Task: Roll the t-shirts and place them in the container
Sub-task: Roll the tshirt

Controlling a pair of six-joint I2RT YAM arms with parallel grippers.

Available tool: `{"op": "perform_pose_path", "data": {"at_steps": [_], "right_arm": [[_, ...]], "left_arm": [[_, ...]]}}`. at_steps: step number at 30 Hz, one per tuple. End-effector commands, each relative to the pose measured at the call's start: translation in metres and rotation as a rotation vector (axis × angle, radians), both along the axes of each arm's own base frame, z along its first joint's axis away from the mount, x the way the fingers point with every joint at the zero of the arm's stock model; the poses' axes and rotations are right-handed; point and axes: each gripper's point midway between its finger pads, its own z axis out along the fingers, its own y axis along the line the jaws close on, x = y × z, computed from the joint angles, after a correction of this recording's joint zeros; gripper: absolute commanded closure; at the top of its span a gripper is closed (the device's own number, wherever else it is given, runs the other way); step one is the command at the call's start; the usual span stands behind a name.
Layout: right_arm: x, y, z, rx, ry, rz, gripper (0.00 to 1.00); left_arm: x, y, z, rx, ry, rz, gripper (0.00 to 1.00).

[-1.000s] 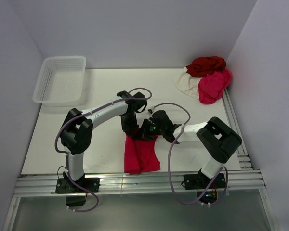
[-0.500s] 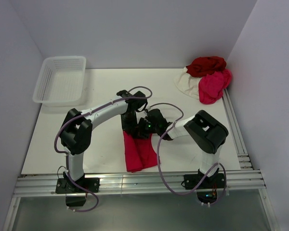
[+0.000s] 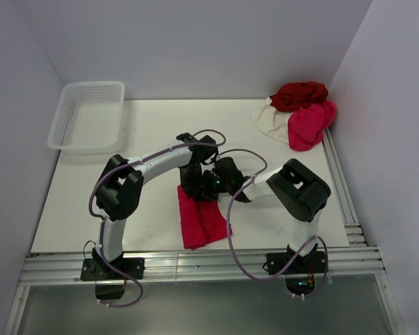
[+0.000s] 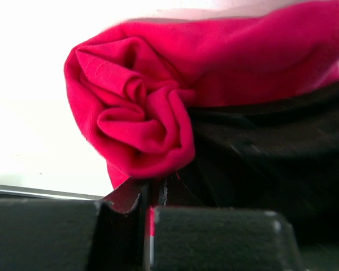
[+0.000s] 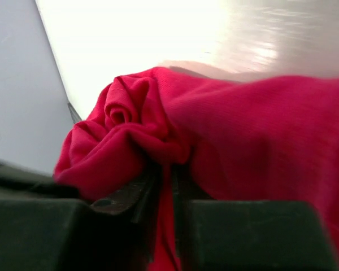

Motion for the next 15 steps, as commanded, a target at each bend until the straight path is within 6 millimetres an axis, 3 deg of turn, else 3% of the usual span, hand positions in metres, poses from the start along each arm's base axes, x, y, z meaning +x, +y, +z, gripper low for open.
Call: {"op": "perform_pose_path", "data": {"at_steps": [1, 4, 7, 11, 15], "right_arm": [[0.012, -0.009, 0.019, 0.036, -0.066, -0.037, 0.77], [0.011, -0.024, 0.026, 0.052, -0.084, -0.061, 0.63], [0.010, -0.040, 0.037, 0.059, -0.117, -0.080, 0.55], [0.001, -0.059, 0.047, 0.023, -0.146, -0.091, 0.52], [-0.019, -0.074, 0.071, 0.036, -0.205, -0.078, 0.53]], "left_arm": [[-0.005, -0.021, -0.010, -0.062, 0.032, 0.000, 1.00], [-0.005, -0.019, -0.013, -0.059, 0.047, 0.008, 1.00], [-0.003, -0.017, -0.013, -0.055, 0.049, 0.011, 1.00], [-0.001, -0.012, -0.019, -0.055, 0.073, 0.030, 1.00], [0.000, -0.012, -0.026, -0.053, 0.099, 0.036, 1.00]]}}
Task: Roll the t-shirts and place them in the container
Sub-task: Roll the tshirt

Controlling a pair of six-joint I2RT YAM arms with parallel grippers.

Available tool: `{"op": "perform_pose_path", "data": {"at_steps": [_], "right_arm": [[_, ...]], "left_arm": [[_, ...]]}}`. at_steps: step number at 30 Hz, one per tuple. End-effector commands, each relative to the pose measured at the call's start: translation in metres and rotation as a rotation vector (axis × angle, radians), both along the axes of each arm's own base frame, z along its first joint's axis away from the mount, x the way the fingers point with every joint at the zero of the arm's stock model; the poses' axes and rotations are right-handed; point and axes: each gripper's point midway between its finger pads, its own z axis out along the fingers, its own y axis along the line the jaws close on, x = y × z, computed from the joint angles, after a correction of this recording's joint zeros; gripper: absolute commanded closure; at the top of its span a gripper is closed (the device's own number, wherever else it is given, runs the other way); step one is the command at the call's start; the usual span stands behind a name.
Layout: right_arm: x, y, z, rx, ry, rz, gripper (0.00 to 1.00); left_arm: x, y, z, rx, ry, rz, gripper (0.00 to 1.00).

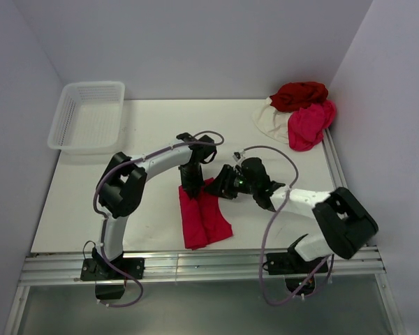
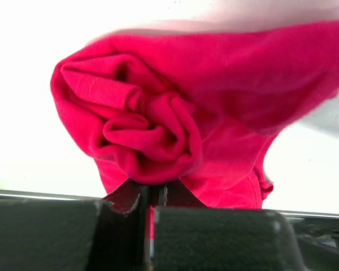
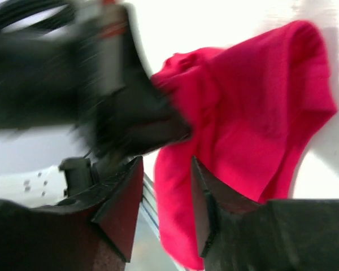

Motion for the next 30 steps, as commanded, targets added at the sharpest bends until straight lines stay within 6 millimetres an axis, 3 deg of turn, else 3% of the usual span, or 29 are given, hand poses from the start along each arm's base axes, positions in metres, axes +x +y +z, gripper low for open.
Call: {"op": "perform_pose_path", "data": {"at_steps": [1, 2, 5, 12, 18, 22, 27, 30], "right_arm": [[-0.016, -0.013, 0.014, -0.016, -0.064, 0.026, 0.55], [-0.022, -0.014, 0.024, 0.000, -0.085, 0.035, 0.55], [-0.049, -0.014, 0.026, 0.026, -0.076, 0.086, 0.61], [-0.104, 0.008, 0.026, 0.103, -0.008, 0.225, 0.99], [-0.144, 0.045, 0.023, 0.135, 0.036, 0.356, 1.00], [-0.151, 0.057, 0.020, 0.151, 0.055, 0.392, 1.00], [-0.153, 0.065, -0.002, 0.164, 0.120, 0.395, 1.00], [-0.152, 0.063, -0.027, 0.113, 0.179, 0.371, 1.00]], "left_arm": [[0.000, -0.007, -0.015, -0.017, 0.041, 0.010, 1.00], [0.001, -0.007, -0.020, -0.017, 0.049, 0.012, 1.00], [0.003, -0.008, -0.026, -0.009, 0.066, 0.013, 1.00], [0.004, -0.009, -0.031, -0.010, 0.080, 0.021, 1.00], [0.003, -0.004, -0.032, 0.011, 0.086, 0.027, 1.00], [0.001, 0.000, -0.031, 0.018, 0.084, 0.033, 0.99], [-0.001, 0.001, -0.029, 0.019, 0.084, 0.041, 0.99], [0.000, 0.001, -0.028, 0.023, 0.082, 0.038, 0.98]]}}
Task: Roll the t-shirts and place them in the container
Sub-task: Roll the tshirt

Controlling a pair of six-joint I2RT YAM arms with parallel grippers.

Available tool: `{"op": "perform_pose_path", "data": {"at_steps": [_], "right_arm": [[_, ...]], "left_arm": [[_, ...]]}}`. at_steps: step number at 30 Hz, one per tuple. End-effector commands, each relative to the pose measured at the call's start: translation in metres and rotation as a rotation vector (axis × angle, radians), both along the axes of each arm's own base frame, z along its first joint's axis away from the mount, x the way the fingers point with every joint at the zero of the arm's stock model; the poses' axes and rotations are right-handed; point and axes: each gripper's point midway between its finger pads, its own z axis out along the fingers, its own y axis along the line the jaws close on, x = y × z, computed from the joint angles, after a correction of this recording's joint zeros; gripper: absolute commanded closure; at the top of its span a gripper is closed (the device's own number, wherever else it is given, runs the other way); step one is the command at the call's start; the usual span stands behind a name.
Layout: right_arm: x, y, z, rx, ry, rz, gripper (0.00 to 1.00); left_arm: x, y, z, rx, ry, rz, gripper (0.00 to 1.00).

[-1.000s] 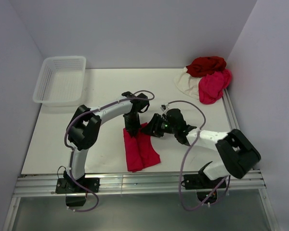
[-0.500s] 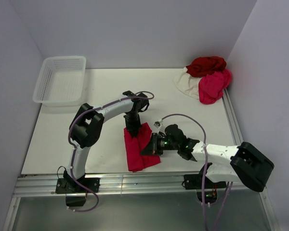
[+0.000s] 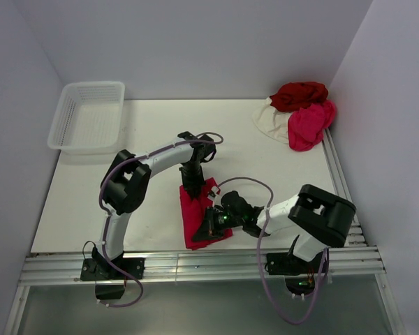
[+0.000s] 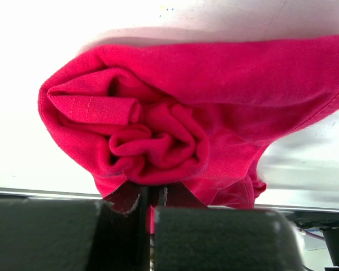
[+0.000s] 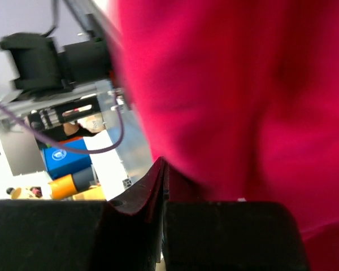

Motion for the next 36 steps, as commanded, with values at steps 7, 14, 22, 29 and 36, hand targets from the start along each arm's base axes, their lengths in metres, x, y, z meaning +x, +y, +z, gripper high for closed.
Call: {"op": "perform_pose_path", "data": {"at_steps": [7, 14, 22, 29, 36], "right_arm": [[-0.008, -0.004, -0.028, -0.005, 0.081, -0.020, 1.00], [-0.010, -0.008, -0.035, -0.042, 0.079, -0.011, 1.00], [-0.005, -0.003, -0.034, -0.067, 0.055, 0.004, 1.00], [-0.001, 0.001, -0.030, -0.058, 0.051, 0.011, 1.00], [0.015, -0.002, 0.016, -0.093, -0.137, 0.004, 0.72]], "left_arm": [[0.021, 0.008, -0.004, 0.066, -0.038, -0.003, 0.58], [0.055, 0.031, -0.004, 0.062, -0.058, 0.036, 0.54], [0.096, 0.048, 0.038, -0.005, -0.157, 0.083, 0.49], [0.095, 0.039, 0.076, -0.106, -0.236, 0.059, 0.40], [0.078, 0.043, 0.043, -0.077, -0.174, 0.055, 0.42]]}}
